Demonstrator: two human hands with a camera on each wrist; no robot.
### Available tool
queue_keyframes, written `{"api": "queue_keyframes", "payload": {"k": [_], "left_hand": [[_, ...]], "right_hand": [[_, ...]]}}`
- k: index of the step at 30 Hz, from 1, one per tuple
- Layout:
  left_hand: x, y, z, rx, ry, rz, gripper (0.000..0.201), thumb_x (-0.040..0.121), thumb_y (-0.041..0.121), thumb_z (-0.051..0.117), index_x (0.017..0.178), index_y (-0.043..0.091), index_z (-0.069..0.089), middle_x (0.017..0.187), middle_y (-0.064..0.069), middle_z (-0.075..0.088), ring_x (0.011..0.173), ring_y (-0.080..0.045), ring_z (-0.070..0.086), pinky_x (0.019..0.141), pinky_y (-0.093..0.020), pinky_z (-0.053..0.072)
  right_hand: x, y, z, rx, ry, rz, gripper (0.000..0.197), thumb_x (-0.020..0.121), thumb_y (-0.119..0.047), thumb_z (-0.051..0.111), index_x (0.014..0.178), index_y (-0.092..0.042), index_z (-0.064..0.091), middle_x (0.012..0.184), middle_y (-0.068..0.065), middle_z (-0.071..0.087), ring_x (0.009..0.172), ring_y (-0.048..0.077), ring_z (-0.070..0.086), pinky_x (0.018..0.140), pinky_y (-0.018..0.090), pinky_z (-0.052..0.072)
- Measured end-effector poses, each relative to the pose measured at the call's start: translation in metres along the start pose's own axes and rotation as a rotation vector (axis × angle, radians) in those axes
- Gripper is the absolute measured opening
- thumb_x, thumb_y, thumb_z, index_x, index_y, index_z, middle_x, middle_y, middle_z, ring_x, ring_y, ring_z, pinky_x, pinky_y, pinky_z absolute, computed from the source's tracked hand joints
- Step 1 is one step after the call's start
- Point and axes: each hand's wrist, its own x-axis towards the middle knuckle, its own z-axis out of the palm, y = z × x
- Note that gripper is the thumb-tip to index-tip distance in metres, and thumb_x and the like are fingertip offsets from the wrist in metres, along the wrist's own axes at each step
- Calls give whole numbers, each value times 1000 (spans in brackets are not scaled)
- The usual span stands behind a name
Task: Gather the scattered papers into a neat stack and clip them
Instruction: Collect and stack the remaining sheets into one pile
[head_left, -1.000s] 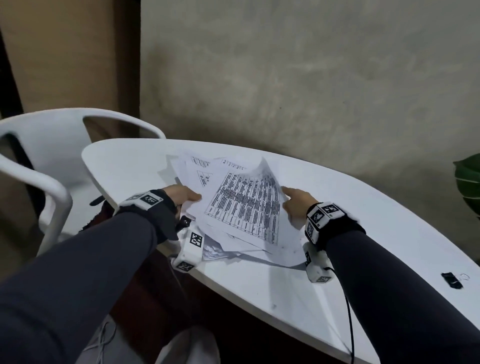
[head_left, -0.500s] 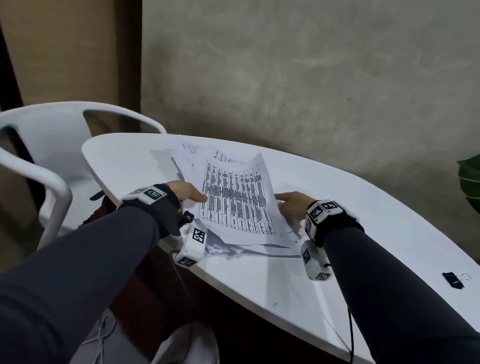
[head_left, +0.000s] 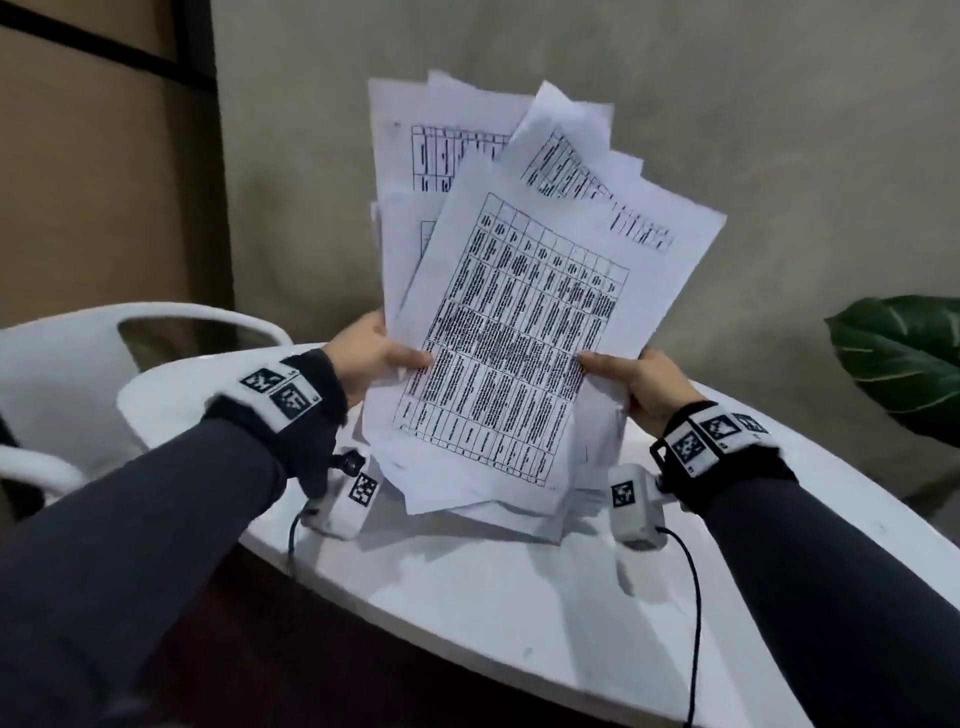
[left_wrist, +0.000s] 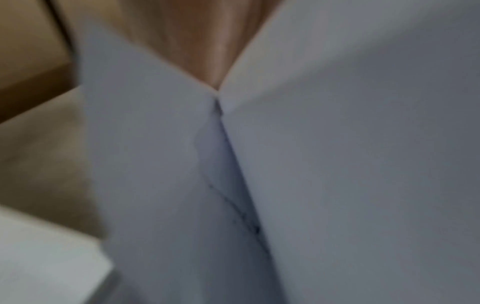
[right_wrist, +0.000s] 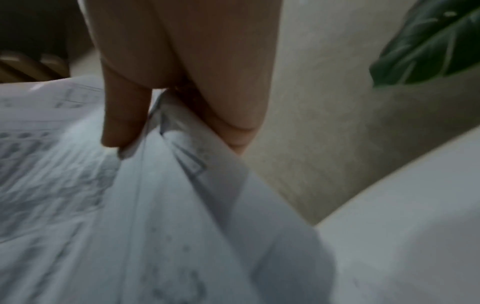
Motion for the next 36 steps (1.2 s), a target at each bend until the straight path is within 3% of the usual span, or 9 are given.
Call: {"api": "queue_keyframes", "payload": {"k": [5,8,11,15,20,24,29,32,36], "left_hand": [[16,34,22,188,117,88,76,48,38,87,107,6,51,107,-9,64,102,-28,62,97,-49,47],[11,43,40,149,242,131,42,75,23,75,98,9,42,94,-7,51,92,-21,52,88,-38,44],[0,39,51,131,166,159,59,63,26,82,106,6,48,105,-13,57,104,-25,55,99,-42,43],[-5,17,54,93,60,216,94,23,52,89,105,15,62,103,-2,69,109,-24,62,101,-41,45],[0,13,53,45,186,192,71,49,23,89,110,4,60,104,-10,69,106,-29,64,100,-45,47],[11,13,49,69,287,179,86,37,37,88,103,-7,56,90,-11,65,92,-28,63,95,-51,49],[5,32,49,56,259,239,28,64,4,82,74,7,56,70,-4,64,71,-19,64,82,-30,53],[1,38,47,-4,168,267,28,56,7,85,70,9,60,57,8,69,57,1,66,63,-12,52],[-2,34,42,-37,152,253,76,28,42,91,87,2,65,88,-9,69,83,-12,68,68,-9,53]], "right_hand": [[-10,-33,-5,-50,214,-199,13,78,-13,73,80,-15,60,72,-3,67,61,6,64,64,20,55],[-16,-38,-8,10,267,-246,30,76,-19,75,97,-10,57,87,1,65,81,15,63,80,30,54],[-28,-33,-12,-23,234,-208,51,65,-30,80,105,-9,56,95,1,66,91,18,64,89,35,53],[-44,-17,-18,-60,174,-142,26,67,-16,78,73,-13,54,49,-13,62,49,-8,58,53,10,50],[-43,-13,-17,-24,215,-117,23,75,-12,76,71,-10,53,43,-11,58,34,-6,52,38,10,42],[-37,-25,-12,24,214,-167,27,73,-15,77,90,-3,59,79,1,66,69,10,66,74,24,58],[-37,-37,-11,98,240,-228,28,68,-17,81,83,-8,59,84,1,67,75,8,68,74,22,56],[-38,-42,-11,119,233,-246,71,51,-36,88,107,-1,63,98,3,72,90,8,69,85,24,54],[-45,-53,-9,98,152,-253,28,56,-25,82,44,-17,58,44,-13,58,42,-6,54,54,6,48]]}}
